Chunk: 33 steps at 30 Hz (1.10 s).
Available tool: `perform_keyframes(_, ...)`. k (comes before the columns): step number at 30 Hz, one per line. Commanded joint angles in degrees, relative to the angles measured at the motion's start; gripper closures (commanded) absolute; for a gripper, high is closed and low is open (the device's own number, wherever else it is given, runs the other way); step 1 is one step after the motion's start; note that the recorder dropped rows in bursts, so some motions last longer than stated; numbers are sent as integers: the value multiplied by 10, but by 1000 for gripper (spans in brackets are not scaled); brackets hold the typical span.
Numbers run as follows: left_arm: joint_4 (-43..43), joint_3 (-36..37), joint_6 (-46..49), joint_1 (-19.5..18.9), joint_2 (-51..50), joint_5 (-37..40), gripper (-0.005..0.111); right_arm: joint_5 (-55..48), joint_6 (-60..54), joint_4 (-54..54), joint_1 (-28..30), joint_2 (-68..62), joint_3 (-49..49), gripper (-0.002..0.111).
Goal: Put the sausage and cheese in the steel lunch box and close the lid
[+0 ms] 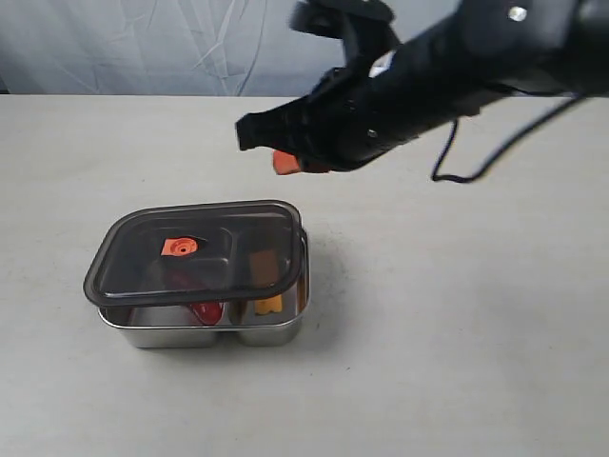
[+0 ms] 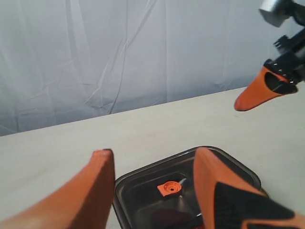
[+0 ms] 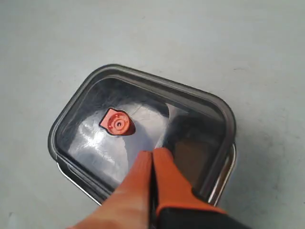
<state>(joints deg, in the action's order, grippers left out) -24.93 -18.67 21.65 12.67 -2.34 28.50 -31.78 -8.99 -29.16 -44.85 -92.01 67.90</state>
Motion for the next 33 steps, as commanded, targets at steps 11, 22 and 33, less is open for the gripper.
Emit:
perform_keyframes(11, 219, -3, -6, 5, 3, 28, 58, -170, -47, 2, -2, -343, 427, 108)
perform_keyframes(22, 287, -3, -7, 5, 3, 27, 58, -237, -67, -21, -49, -505, 644, 108)
perform_keyframes(33, 285, -3, -8, 5, 3, 28, 58, -233, -54, 25, -49, -544, 671, 108)
